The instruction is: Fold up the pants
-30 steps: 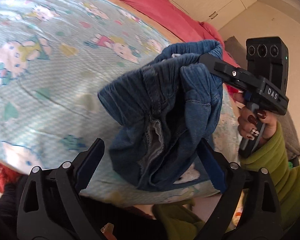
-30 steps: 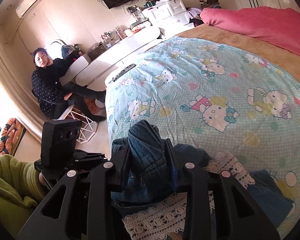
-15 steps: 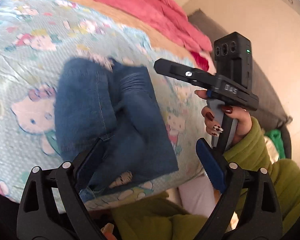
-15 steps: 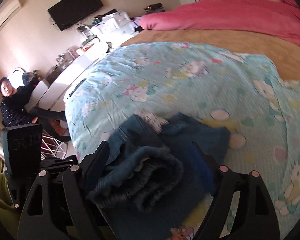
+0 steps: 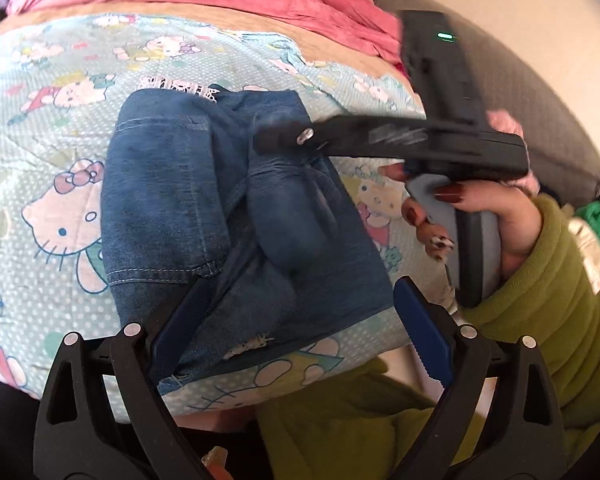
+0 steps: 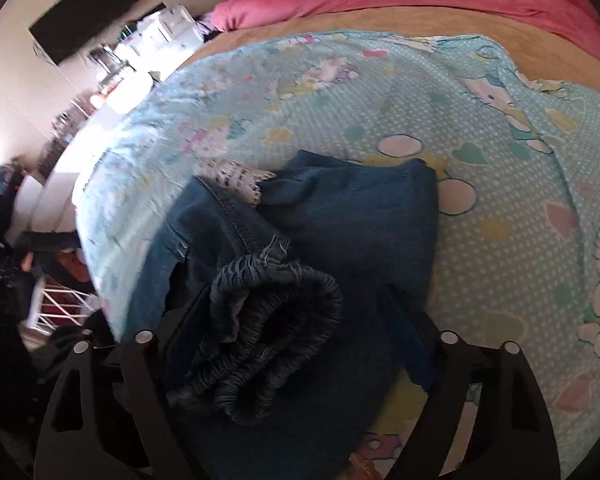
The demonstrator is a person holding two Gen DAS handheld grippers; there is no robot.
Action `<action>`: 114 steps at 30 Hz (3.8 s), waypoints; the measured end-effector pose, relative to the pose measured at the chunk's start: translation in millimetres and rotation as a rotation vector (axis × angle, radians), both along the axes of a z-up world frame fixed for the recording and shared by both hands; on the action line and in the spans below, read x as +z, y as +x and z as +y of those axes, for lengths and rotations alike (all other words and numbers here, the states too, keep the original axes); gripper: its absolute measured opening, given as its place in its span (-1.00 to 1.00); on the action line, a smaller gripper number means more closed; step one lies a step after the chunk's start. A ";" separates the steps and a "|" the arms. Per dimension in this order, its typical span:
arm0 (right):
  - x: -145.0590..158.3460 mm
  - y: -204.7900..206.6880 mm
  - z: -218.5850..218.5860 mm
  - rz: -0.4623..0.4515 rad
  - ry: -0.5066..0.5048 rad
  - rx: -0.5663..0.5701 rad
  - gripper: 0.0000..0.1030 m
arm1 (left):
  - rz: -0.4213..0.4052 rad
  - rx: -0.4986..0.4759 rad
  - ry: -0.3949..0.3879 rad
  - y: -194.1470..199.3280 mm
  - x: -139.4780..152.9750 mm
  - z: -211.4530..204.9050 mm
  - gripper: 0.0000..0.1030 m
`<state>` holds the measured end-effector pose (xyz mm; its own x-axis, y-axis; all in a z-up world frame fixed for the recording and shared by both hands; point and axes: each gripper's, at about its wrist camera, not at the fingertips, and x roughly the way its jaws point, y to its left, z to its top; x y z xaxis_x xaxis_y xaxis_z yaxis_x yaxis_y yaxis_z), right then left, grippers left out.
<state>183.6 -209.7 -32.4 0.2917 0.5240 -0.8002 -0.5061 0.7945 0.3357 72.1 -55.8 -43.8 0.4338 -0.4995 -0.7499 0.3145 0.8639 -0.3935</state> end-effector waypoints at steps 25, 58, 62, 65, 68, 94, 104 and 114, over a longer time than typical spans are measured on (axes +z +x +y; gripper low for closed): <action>82.2 -142.0 9.3 -0.504 -0.086 0.345 0.81 | -0.028 0.302 0.091 27.9 32.5 104.6 0.47; 3.4 -161.9 77.2 -0.297 -0.157 0.664 -0.92 | 0.084 0.165 0.125 84.5 -12.7 53.3 -0.11; 38.0 -156.9 65.7 -0.402 -0.078 0.611 -0.67 | 0.088 0.168 0.117 84.3 -12.6 54.0 -0.11; 49.7 -153.5 71.8 -0.446 -0.084 0.627 -0.54 | 0.091 0.174 0.116 84.2 -13.0 54.6 -0.10; 42.2 -141.0 80.4 -0.441 -0.128 0.596 -0.34 | 0.089 0.174 0.119 83.3 -12.2 54.7 -0.09; 133.7 -118.2 -17.4 -0.481 0.054 0.224 0.54 | -0.125 0.253 0.215 49.0 61.9 65.3 0.64; 119.2 -75.4 -50.4 -0.424 0.039 -0.058 0.77 | -0.163 0.270 0.260 46.6 70.1 57.2 0.81; 56.1 -44.5 -43.6 -0.249 -0.047 -0.116 0.77 | -0.100 0.276 0.286 57.6 39.8 54.4 0.81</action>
